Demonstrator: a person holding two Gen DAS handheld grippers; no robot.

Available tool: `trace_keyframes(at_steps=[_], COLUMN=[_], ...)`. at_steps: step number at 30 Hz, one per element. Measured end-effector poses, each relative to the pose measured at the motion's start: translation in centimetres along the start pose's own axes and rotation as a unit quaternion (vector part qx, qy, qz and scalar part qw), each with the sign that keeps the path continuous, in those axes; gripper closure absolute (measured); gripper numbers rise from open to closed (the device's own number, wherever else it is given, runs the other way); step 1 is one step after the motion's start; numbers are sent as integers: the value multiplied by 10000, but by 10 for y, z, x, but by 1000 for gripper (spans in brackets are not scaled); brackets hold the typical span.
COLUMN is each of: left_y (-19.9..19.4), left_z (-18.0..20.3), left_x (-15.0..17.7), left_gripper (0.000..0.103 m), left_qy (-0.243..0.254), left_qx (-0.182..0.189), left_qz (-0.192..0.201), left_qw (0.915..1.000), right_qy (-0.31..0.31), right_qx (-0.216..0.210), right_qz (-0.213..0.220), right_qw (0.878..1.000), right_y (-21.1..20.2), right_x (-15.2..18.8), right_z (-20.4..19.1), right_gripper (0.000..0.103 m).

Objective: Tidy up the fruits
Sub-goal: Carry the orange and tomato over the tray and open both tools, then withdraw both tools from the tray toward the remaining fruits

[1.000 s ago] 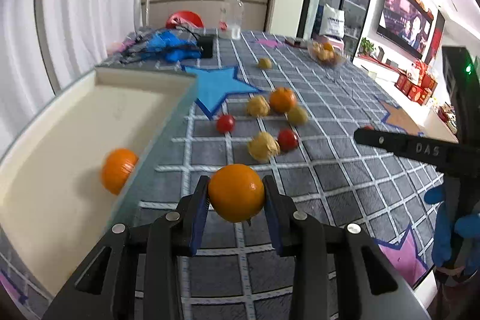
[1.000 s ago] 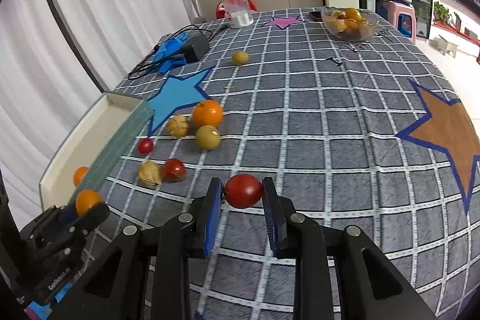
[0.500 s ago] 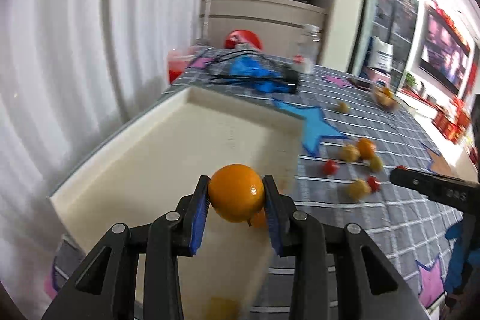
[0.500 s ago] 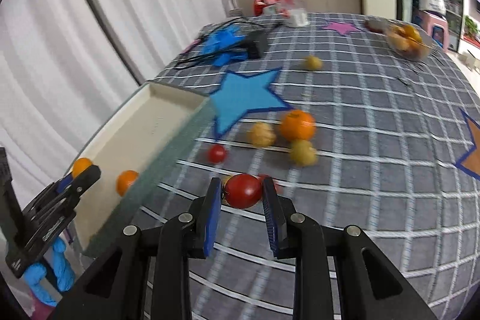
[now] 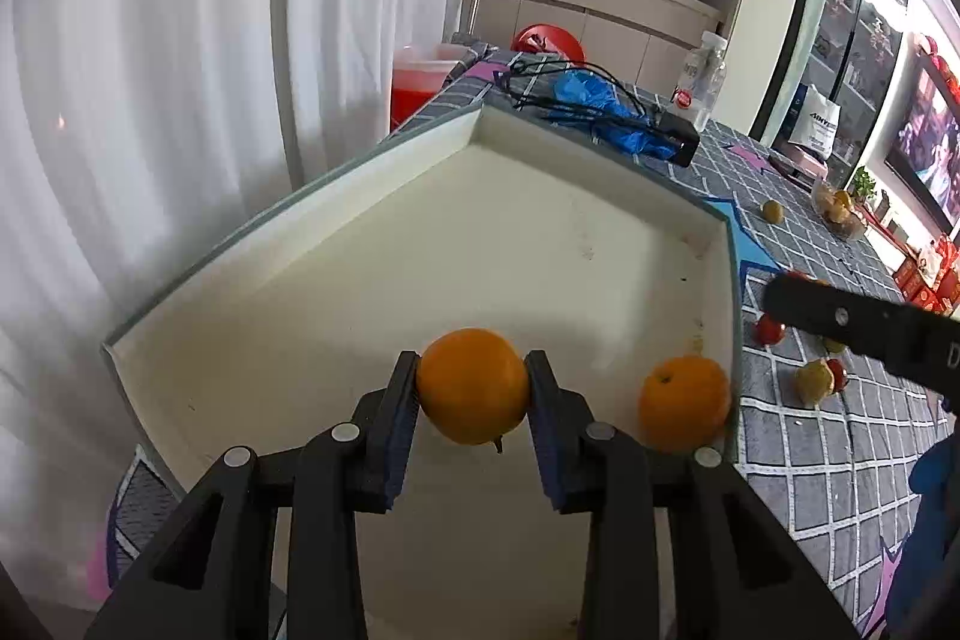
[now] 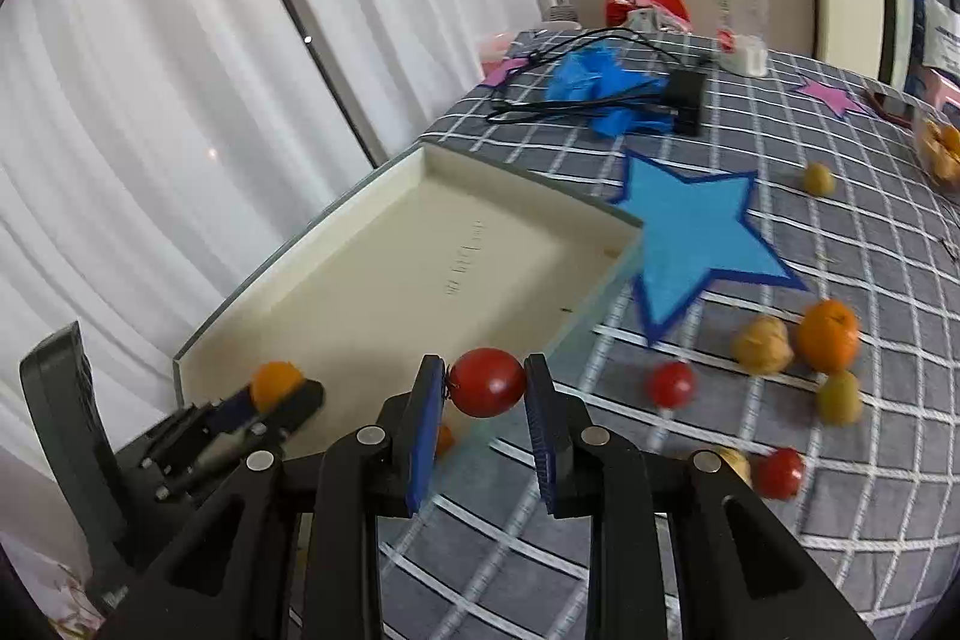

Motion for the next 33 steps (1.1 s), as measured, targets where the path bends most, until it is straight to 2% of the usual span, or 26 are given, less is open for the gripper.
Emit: trace_keyframes(at_steps=[8, 14, 15, 17, 18, 19, 20, 22, 23, 25, 26, 27, 33], left_y=[3, 4, 4, 5, 5, 5, 3, -4, -7, -12, -14, -16, -32], left_z=[1, 1, 1, 1, 2, 2, 2, 4, 5, 9, 11, 14, 41], left_x=[1, 1, 0, 0, 0, 0, 0, -3, -4, -6, -6, -7, -8], left_gripper=[65, 65, 65, 63, 62, 54, 42, 25, 22, 22, 22, 22, 21], left_qy=[1, 18, 22, 60, 83, 90, 88, 77, 95, 170, 200, 230, 528], left_qx=[60, 56, 52, 11, 1, 2, -1, -2, -24, -55, -44, -31, 10], left_qz=[-36, -39, -22, -18, -32, -29, 0, 145, 218, 287, 284, 291, 411], left_qw=[10000, 10000, 10000, 10000, 10000, 10000, 10000, 9999, 9997, 9994, 9994, 9993, 9978], right_qy=[-127, -248, -262, -248, -239, -247, -287, -435, -470, -426, -385, -311, 330], right_qx=[107, 5, -18, -139, -218, -179, -56, 55, 75, 85, 98, 162, 517], right_qz=[-136, -231, -248, -207, -132, -71, 24, 124, 144, 165, 163, 135, 86], right_qw=[9998, 9994, 9993, 9994, 9994, 9995, 9996, 9990, 9988, 9989, 9991, 9993, 9981], right_y=[21, 26, 26, 24, 19, 15, 10, 3, -2, -8, -11, -12, -24], right_x=[1, 2, 2, 1, 0, 0, -1, -2, -2, -2, -1, -1, 11], right_z=[-10, -18, -19, -23, -25, -26, -26, -28, -26, -20, -16, -9, 60], right_gripper=[74, 74, 71, 32, 21, 13, 13, 13, 13, 13, 2, 0, 0])
Point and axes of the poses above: each gripper's, at about its wrist camera, not at the fingertips, and y roughly the way its jaws point, z to its right, x to its underside, the point moved 7 cm from there along y, roughly the way its jaws point, and after that the axes turned 13 degrees about x, right-handed, at the moved point
